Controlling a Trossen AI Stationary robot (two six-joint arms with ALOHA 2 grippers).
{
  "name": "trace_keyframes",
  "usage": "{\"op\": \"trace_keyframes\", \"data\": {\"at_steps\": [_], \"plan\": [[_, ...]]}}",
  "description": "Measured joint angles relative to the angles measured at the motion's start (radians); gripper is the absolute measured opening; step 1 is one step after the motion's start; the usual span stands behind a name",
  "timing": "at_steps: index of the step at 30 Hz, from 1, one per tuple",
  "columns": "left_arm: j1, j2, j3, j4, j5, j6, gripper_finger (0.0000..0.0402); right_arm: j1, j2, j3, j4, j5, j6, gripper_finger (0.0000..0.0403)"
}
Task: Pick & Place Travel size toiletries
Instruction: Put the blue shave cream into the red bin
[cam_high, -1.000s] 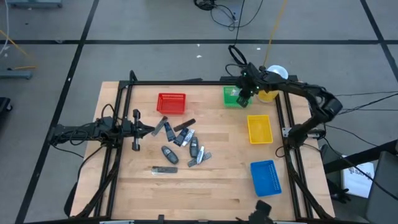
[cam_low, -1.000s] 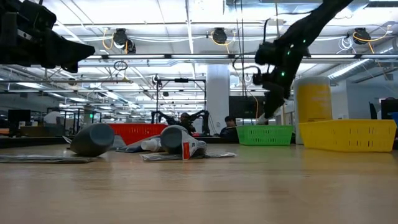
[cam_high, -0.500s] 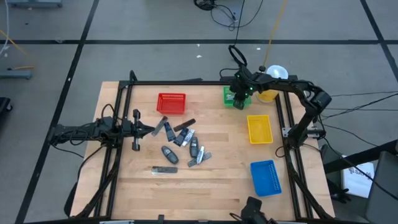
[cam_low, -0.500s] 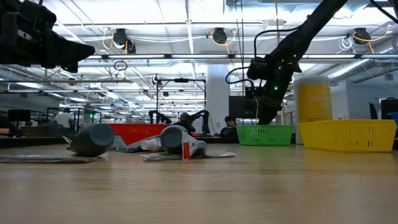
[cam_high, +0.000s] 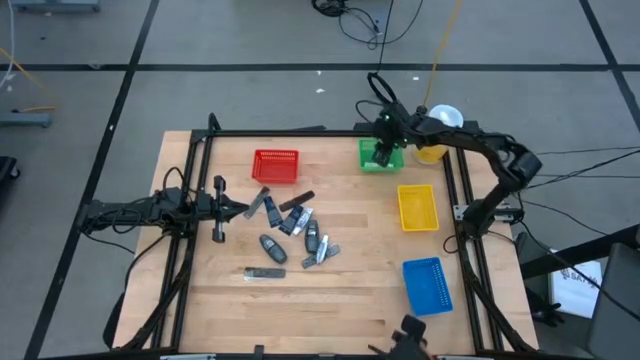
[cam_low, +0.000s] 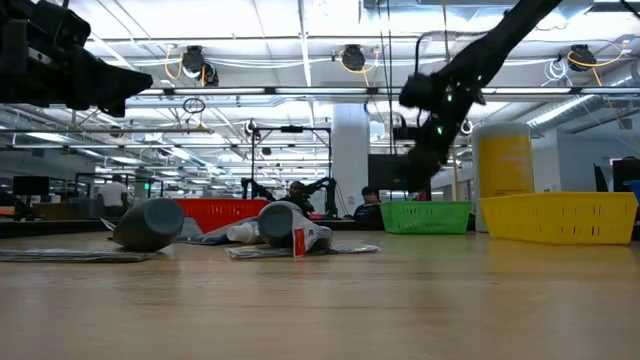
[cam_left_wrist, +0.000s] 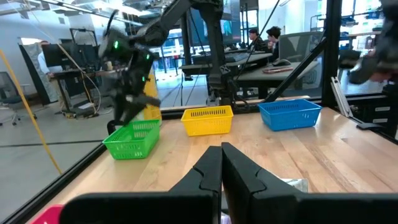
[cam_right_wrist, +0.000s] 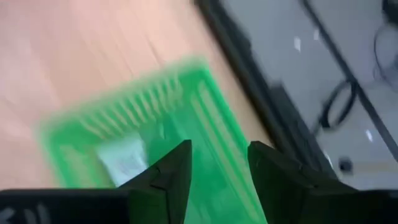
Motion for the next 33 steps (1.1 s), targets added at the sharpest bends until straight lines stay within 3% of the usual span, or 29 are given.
{"op": "trace_keyframes", "data": {"at_steps": [5, 9, 11, 14, 17, 23, 28, 33], "plan": [[0.000, 0.000, 0.000, 0.000, 0.000, 0.000, 0.0008, 0.125, -0.131, -0.023, 0.188, -0.122, 0.087, 0.0143], [0.000, 0.000, 0.000, 0.000, 0.000, 0.000, 0.0008, 0.270, -0.174, -0.160, 0.575, -0.275, 0.149, 0.0136], [0.000, 0.000, 0.000, 0.000, 0.000, 0.000, 0.0008, 0.353, -0.169, -0.255, 0.772, -0.298, 0.165, 0.0135], [0.000, 0.000, 0.000, 0.002, 0.000, 0.000, 0.0008, 0.466, -0.127, -0.376, 1.025, -0.287, 0.160, 0.0135], [0.000, 0.000, 0.000, 0.038, 0.000, 0.000, 0.0008, 0.564, -0.069, -0.455, 1.159, -0.240, 0.151, 0.0134], [0.000, 0.000, 0.000, 0.217, 0.001, -0.083, 0.0008, 0.695, 0.030, -0.494, 1.199, -0.069, 0.181, 0.0134], [0.000, 0.000, 0.000, 0.341, -0.001, -0.139, 0.0008, 0.735, 0.126, -0.494, 1.257, 0.024, 0.200, 0.0134], [0.001, 0.021, 0.002, 0.401, -0.176, -0.099, 0.0008, 0.739, 0.204, -0.494, 1.318, 0.025, 0.196, 0.0134]]}}
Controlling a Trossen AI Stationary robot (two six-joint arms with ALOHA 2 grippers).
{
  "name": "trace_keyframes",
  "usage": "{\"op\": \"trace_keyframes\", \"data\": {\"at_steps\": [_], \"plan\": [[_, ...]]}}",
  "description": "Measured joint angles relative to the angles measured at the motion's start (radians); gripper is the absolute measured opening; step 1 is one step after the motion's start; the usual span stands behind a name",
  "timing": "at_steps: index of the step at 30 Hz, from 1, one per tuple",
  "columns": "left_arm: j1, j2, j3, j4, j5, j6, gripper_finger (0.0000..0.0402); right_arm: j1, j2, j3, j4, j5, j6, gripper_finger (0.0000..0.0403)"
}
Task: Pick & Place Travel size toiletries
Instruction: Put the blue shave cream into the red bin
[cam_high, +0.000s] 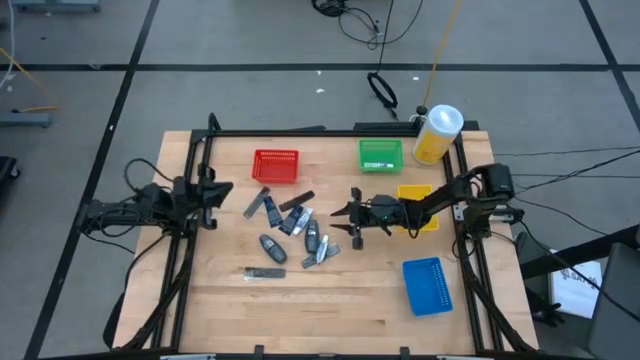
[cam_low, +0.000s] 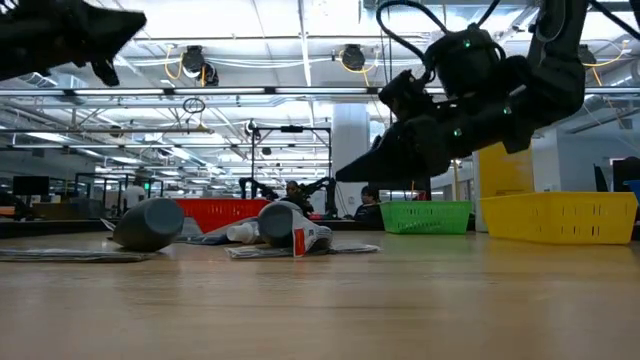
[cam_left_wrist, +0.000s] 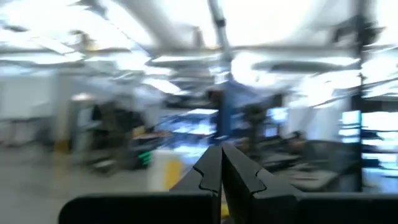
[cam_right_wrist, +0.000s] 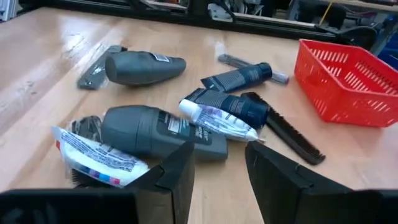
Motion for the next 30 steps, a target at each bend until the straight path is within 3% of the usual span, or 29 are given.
{"op": "trace_keyframes", "data": {"at_steps": [3, 9, 13, 18, 24, 30], "plan": [[0.000, 0.076, 0.002, -0.005, -0.120, 0.000, 0.0008, -0.006, 0.028, 0.000, 0.017, 0.000, -0.005, 0.0134], [0.000, 0.346, 0.096, -0.053, -0.188, -0.030, 0.0008, -0.029, 0.030, 0.001, 0.006, 0.000, -0.026, 0.0134], [0.000, 0.531, 0.237, -0.258, -0.208, -0.068, 0.0008, -0.036, 0.030, 0.000, 0.001, -0.001, -0.003, 0.0134], [0.000, 0.726, 0.448, -0.650, -0.217, -0.207, 0.0015, -0.036, 0.030, -0.029, 0.006, -0.003, -0.021, 0.0134], [0.003, 0.912, 0.621, -1.055, -0.144, -0.525, 0.0087, -0.036, 0.030, -0.049, 0.016, 0.000, -0.026, 0.0134], [0.003, 1.040, 0.609, -1.160, -0.077, -1.025, 0.0194, -0.036, 0.030, -0.051, 0.015, -0.001, -0.026, 0.0134]]}}
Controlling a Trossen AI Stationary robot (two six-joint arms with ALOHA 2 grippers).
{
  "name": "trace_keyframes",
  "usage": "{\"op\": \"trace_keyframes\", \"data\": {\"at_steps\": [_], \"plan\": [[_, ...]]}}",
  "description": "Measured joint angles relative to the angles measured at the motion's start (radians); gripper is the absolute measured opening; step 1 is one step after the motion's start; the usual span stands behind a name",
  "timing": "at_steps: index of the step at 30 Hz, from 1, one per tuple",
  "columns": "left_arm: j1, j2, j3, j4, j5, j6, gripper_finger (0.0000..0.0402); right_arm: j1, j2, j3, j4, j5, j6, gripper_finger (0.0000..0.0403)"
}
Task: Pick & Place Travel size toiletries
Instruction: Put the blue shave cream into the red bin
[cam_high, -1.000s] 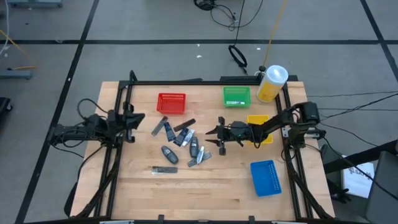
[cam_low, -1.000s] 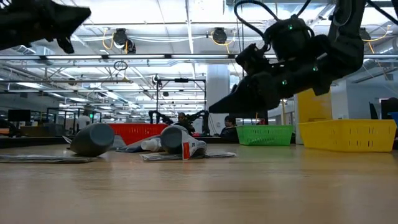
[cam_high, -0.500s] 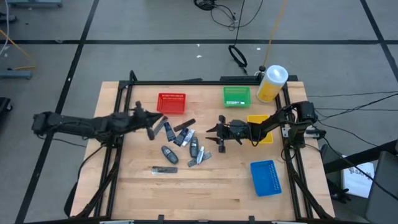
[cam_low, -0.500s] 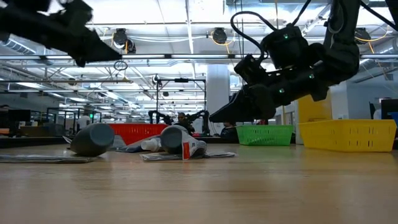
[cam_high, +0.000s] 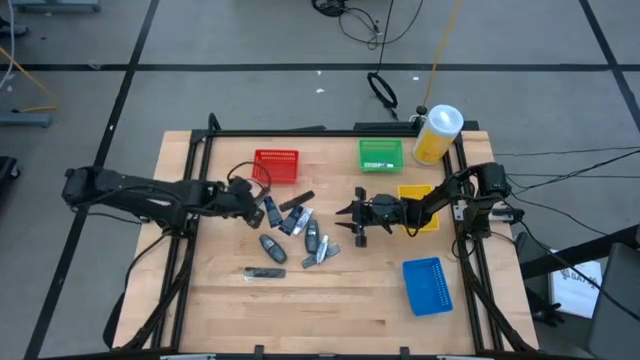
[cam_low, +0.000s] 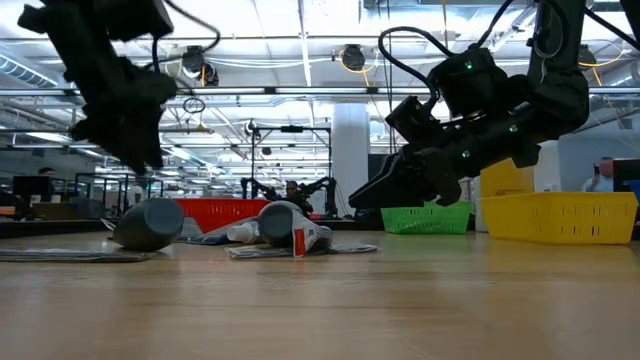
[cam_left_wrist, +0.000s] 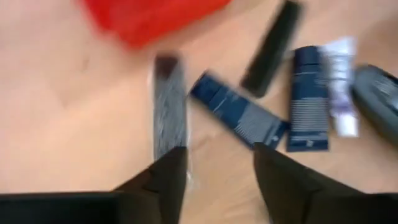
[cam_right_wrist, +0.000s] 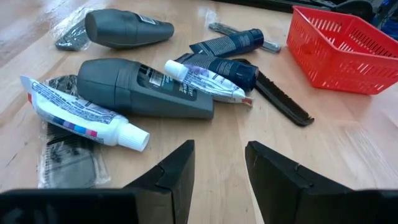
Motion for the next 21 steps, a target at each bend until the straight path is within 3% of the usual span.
{"op": "trace_keyframes", "data": {"at_steps": [4, 9, 14, 21], "plan": [[-0.011, 0.081, -0.025, 0.018, 0.024, -0.209, 0.0247, 0.000, 0.000, 0.000, -0.015, 0.000, 0.000, 0.0134], [-0.047, 0.187, -0.042, 0.201, -0.076, -0.321, 0.0277, 0.000, 0.000, 0.000, -0.016, 0.000, 0.000, 0.0134], [-0.056, 0.327, -0.042, 0.358, -0.146, -0.376, 0.0275, 0.000, 0.000, 0.000, -0.017, -0.003, 0.003, 0.0134], [-0.044, 0.493, -0.040, 0.485, -0.223, -0.433, 0.0241, 0.000, 0.000, 0.000, -0.025, -0.003, 0.003, 0.0134]]}}
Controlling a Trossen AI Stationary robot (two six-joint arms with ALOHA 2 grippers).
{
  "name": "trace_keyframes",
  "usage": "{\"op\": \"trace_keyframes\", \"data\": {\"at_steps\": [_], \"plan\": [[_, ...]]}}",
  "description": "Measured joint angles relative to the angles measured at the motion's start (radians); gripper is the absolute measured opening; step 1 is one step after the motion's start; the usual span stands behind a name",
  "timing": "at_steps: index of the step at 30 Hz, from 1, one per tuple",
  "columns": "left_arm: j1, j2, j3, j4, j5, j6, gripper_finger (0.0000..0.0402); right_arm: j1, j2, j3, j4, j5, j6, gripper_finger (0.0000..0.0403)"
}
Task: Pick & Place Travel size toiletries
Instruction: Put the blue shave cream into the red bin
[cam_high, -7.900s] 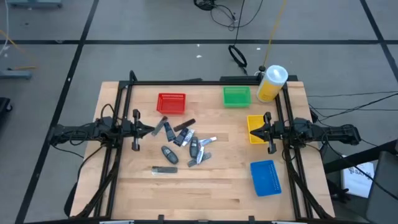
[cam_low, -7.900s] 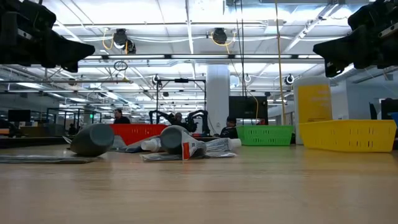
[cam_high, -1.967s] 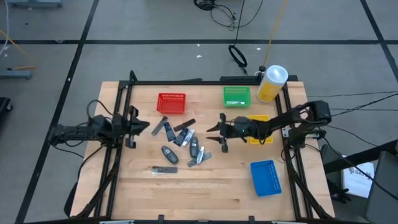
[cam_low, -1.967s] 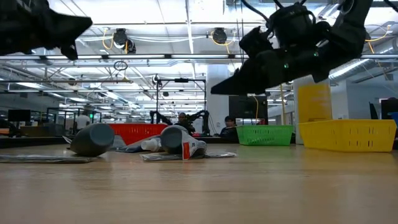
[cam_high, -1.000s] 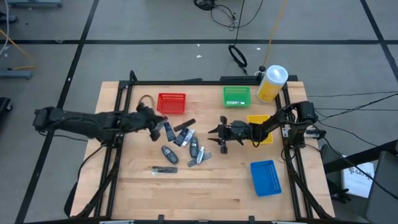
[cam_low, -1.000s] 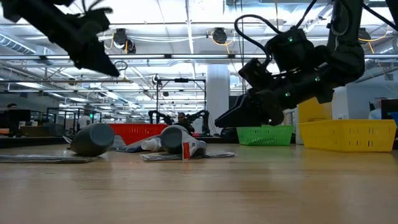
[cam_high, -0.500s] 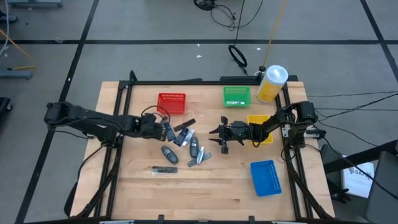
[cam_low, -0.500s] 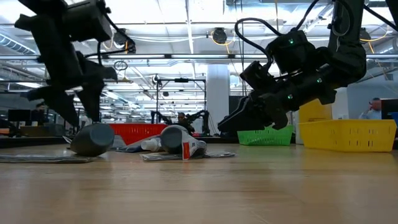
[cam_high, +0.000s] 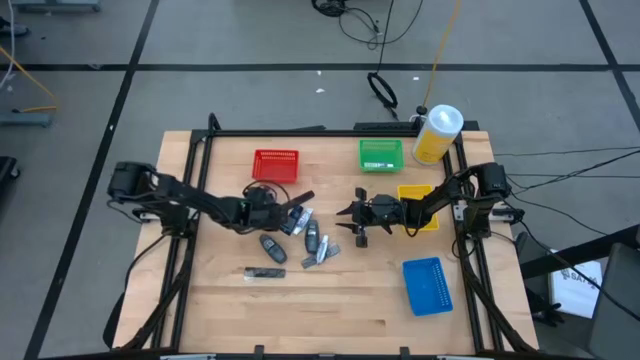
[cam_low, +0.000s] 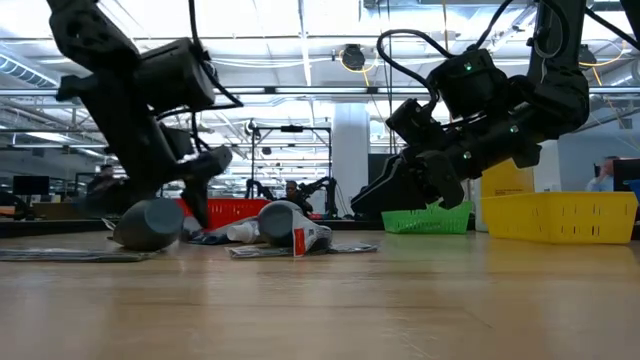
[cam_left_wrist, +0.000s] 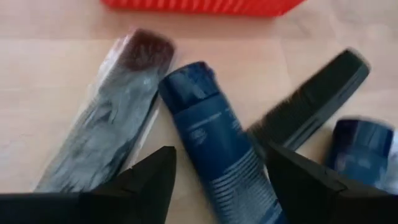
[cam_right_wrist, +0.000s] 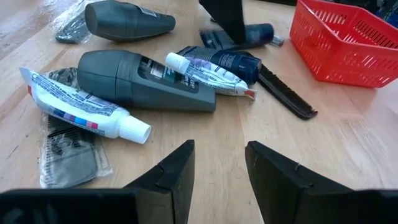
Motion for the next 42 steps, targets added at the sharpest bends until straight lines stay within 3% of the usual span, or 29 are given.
{"op": "trace_keyframes", "data": {"at_steps": [10, 19, 32, 42], "plan": [[0.004, 0.044, 0.000, 0.027, -0.019, 0.011, 0.0174, 0.000, 0.000, 0.000, -0.023, 0.000, 0.000, 0.0134], [-0.011, -0.014, -0.003, 0.028, 0.057, 0.086, 0.0118, 0.000, 0.000, 0.000, -0.023, 0.000, 0.000, 0.0134], [-0.034, -0.137, -0.004, 0.028, 0.095, 0.240, 0.0111, 0.000, 0.000, 0.000, -0.027, 0.000, 0.000, 0.0134], [0.009, -0.318, -0.003, 0.163, 0.176, 0.612, 0.0111, 0.000, 0.000, 0.000, -0.027, 0.000, 0.000, 0.0134]]}}
